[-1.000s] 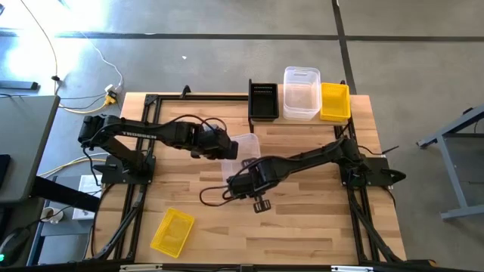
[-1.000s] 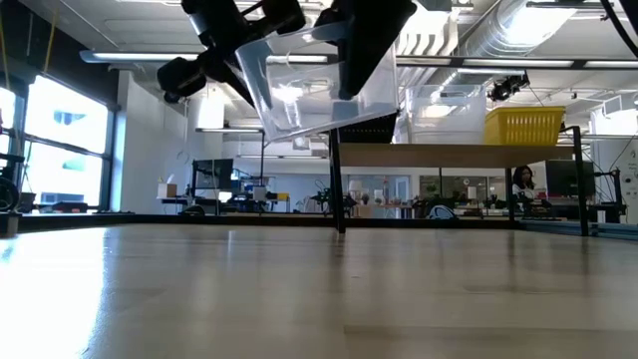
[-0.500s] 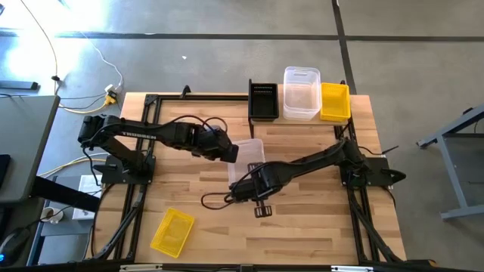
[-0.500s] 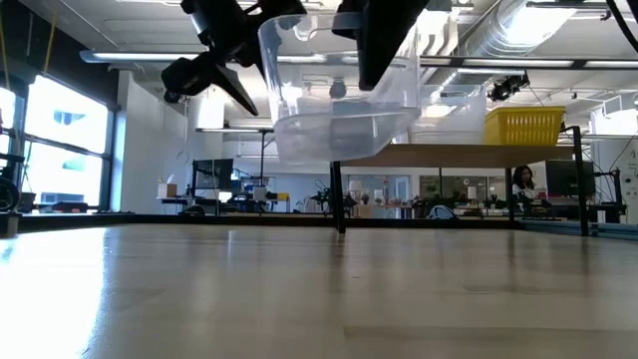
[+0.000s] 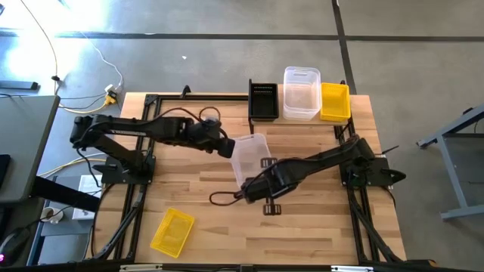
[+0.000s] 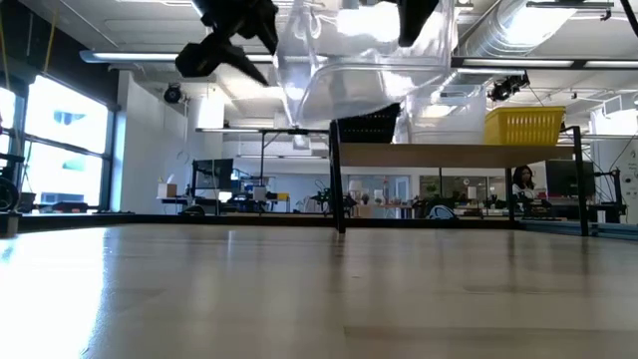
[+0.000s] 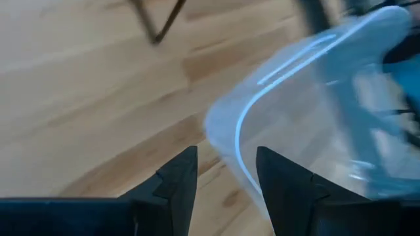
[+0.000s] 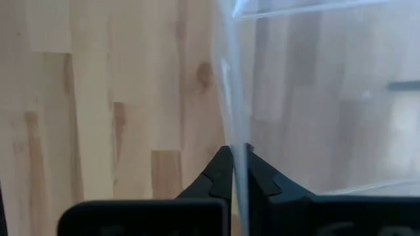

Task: Stack baskets on shelf by color
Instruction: Stack the transparent bin on top of the stacked transparent bins on the shelf

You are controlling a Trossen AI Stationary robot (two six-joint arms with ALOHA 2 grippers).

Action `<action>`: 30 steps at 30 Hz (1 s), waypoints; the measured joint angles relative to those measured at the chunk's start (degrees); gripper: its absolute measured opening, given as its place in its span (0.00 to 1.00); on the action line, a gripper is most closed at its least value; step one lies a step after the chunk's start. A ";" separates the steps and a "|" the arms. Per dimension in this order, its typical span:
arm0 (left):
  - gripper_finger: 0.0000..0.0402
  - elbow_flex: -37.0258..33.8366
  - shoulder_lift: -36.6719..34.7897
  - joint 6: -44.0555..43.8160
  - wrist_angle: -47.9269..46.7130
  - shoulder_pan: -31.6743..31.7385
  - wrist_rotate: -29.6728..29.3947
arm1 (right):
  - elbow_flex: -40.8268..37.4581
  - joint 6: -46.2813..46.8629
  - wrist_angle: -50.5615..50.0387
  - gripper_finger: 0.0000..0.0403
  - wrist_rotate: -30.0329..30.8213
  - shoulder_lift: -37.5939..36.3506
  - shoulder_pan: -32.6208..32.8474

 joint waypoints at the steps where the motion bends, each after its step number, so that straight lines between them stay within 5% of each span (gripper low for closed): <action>1: 0.36 0.00 -0.74 0.91 1.08 0.00 -0.08 | 0.00 0.47 -0.41 0.00 0.56 -0.40 -0.02; 14: 0.36 -0.04 -8.48 10.64 12.95 -0.17 0.02 | 0.00 4.64 -6.58 0.00 8.43 -5.04 -1.88; 30: 0.36 -0.09 -10.14 20.47 12.96 0.40 -0.15 | 0.00 -2.05 -7.68 0.00 17.20 -18.98 -8.59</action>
